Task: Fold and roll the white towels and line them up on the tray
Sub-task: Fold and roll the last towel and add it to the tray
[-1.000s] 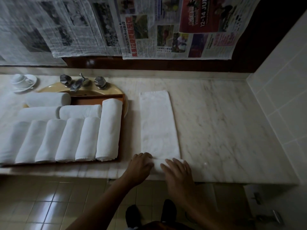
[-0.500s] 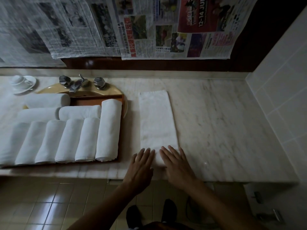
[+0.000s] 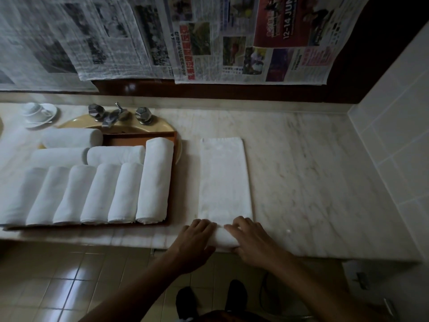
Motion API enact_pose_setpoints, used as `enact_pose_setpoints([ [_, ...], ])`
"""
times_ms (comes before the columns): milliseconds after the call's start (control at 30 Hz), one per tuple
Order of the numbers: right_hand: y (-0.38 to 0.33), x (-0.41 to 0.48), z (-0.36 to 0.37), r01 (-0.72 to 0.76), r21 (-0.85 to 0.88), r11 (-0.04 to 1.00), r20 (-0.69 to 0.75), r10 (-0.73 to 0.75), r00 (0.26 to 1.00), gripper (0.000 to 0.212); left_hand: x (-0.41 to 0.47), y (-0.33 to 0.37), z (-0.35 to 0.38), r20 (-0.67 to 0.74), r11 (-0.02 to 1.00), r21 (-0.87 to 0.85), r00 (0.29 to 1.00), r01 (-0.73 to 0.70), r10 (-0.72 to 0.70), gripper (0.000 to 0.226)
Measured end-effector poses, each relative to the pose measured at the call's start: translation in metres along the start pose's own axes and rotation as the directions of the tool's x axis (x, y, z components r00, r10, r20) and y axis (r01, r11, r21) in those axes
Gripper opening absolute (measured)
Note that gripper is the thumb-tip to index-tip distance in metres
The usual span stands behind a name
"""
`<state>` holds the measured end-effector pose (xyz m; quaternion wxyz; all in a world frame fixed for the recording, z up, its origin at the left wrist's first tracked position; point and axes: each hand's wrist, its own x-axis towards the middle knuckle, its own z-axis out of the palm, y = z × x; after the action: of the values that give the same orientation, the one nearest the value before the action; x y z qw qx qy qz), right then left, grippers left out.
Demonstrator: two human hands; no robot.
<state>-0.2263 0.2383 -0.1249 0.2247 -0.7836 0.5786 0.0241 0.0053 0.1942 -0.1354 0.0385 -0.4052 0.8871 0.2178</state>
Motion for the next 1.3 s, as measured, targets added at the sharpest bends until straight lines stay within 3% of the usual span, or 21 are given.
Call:
enact_pose_setpoints([
  [100, -0.003, -0.010, 0.004, -0.018, 0.030, 0.999, 0.048, 0.016, 0.999, 0.069, -0.015, 0.003, 0.002, 0.022, 0.999, -0.042, 1.000, -0.003, 0.004, 0.069],
  [233, -0.002, -0.013, -0.007, -0.170, 0.190, 0.967, 0.074, 0.159, 0.985, 0.060, -0.018, 0.001, 0.000, 0.009, 0.990, -0.135, 0.999, 0.034, -0.033, 0.068],
  [400, 0.000, -0.010, -0.015, -0.171, 0.269, 0.948, 0.058, 0.161, 0.985, 0.055, -0.008, -0.008, -0.001, 0.021, 0.974, -0.211, 0.997, 0.084, -0.081, 0.059],
  [600, -0.022, -0.023, -0.003, -0.163, -0.014, 0.986, -0.233, 0.156, 0.960, 0.058, 0.010, -0.002, -0.014, 0.042, 0.941, -0.294, 0.986, 0.168, -0.163, 0.038],
  [700, -0.042, -0.030, 0.019, -0.133, -0.071, 0.989, -0.329, 0.103, 0.939, 0.066, 0.014, -0.002, -0.016, 0.059, 0.899, -0.364, 0.970, 0.243, -0.238, 0.046],
  [767, -0.044, -0.030, 0.028, -0.156, -0.108, 0.982, -0.324, 0.114, 0.939, 0.079, 0.009, 0.002, -0.010, -0.029, 0.926, -0.305, 0.969, 0.225, -0.245, 0.051],
  [867, -0.036, -0.021, 0.032, -0.186, -0.125, 0.974, -0.300, 0.142, 0.943, 0.087, -0.006, 0.018, 0.008, -0.194, 0.988, -0.006, 0.969, 0.154, -0.152, 0.061],
  [933, -0.031, -0.013, 0.031, -0.182, -0.138, 0.974, -0.271, 0.139, 0.953, 0.089, -0.011, 0.025, 0.023, -0.160, 0.990, 0.102, 0.984, 0.094, -0.077, 0.077],
  [1033, -0.022, 0.001, 0.026, -0.145, -0.152, 0.978, -0.233, 0.107, 0.967, 0.089, -0.001, 0.018, 0.031, -0.136, 0.982, 0.150, 0.987, 0.112, -0.092, 0.101],
  [1300, 0.000, 0.032, -0.012, -0.117, -0.136, 0.984, -0.096, 0.104, 0.990, 0.082, 0.042, 0.002, -0.013, -0.057, 0.991, 0.122, 0.997, 0.050, -0.044, 0.079],
])
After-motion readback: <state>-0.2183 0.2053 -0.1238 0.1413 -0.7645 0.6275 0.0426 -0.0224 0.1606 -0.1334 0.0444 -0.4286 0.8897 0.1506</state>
